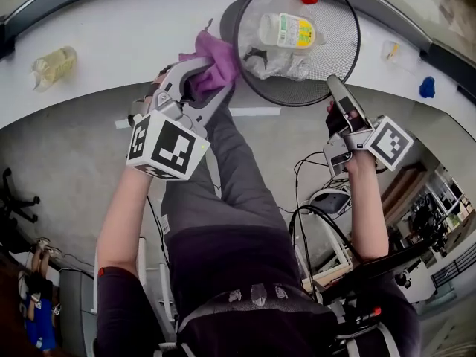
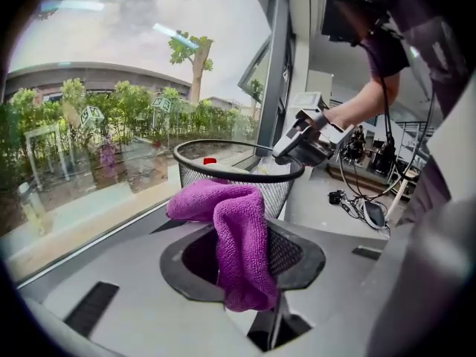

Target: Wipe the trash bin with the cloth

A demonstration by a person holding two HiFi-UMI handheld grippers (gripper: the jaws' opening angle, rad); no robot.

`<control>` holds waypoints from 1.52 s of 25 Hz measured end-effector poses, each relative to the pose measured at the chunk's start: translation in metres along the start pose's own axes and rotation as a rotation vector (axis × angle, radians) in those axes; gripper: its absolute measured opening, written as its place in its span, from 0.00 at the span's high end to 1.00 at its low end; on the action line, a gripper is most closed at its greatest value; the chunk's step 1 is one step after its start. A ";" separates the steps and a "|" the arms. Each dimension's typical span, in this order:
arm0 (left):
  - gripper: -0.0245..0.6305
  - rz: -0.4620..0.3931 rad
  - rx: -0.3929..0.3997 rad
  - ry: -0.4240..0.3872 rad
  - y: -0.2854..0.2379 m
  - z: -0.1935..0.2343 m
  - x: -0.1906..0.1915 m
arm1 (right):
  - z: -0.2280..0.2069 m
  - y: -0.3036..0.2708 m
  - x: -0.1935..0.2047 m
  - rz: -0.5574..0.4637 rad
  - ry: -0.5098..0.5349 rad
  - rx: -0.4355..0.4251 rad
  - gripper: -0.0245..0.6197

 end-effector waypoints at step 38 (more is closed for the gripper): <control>0.78 0.024 -0.096 0.169 0.027 -0.004 0.011 | 0.027 0.011 0.083 -0.002 -0.693 -0.266 0.88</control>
Point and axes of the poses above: the fingertips, and each gripper's own axes: y backward along the fingers, z to its left, x out of its underside, the point moved 5 cm from there along y, backward along the fingers, and after that the axes turned 6 degrees about -z, right-handed, at the moved point
